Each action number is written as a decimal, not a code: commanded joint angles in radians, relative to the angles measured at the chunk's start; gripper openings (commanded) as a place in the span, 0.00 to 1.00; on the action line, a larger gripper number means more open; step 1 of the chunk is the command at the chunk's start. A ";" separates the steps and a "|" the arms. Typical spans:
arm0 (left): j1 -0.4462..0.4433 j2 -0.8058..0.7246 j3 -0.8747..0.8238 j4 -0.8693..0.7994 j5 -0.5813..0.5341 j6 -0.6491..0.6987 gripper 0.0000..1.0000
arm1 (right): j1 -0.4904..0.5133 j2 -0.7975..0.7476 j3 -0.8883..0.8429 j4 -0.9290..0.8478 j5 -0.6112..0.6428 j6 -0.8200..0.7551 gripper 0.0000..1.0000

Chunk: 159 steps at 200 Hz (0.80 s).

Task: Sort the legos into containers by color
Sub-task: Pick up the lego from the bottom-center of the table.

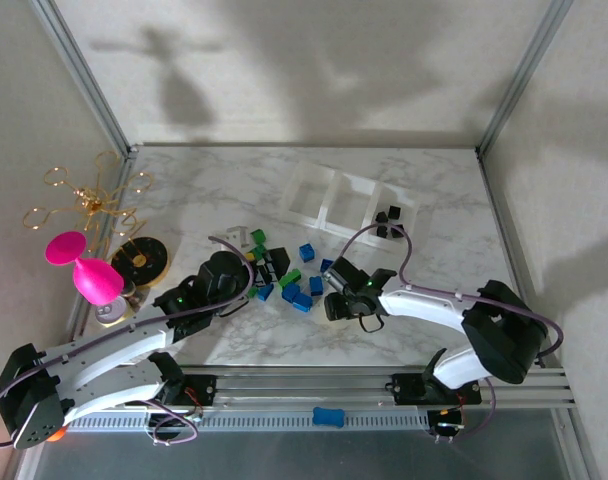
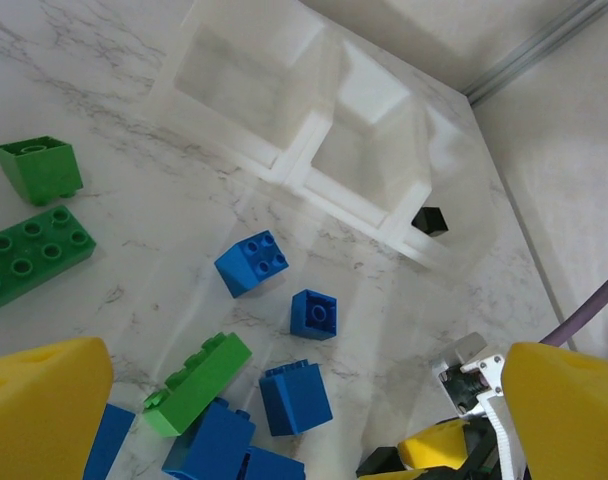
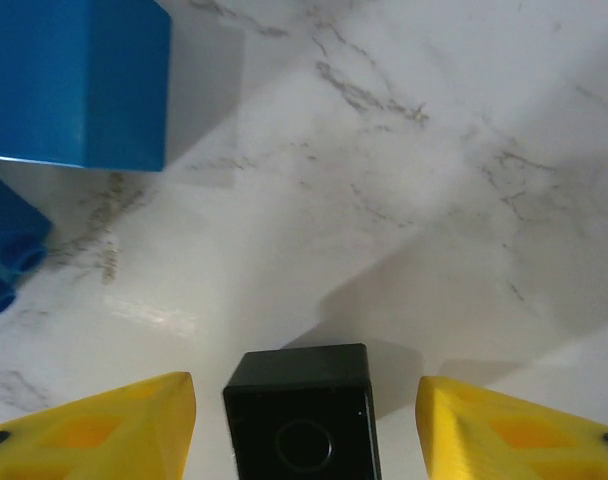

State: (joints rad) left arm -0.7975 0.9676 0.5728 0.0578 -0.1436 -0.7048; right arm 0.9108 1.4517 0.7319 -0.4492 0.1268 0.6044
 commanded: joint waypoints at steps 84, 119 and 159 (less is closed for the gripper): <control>0.001 -0.001 -0.011 0.004 -0.024 -0.004 1.00 | 0.015 0.032 0.012 -0.004 0.058 0.034 0.42; 0.001 0.002 -0.003 0.006 -0.021 0.001 1.00 | 0.012 0.007 0.024 -0.009 0.063 0.042 0.37; 0.001 -0.001 0.010 0.010 -0.017 0.008 1.00 | -0.030 -0.050 0.062 -0.032 0.062 0.042 0.36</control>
State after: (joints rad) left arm -0.7975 0.9695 0.5728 0.0586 -0.1501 -0.7044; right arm 0.9096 1.4548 0.7444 -0.4534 0.1638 0.6327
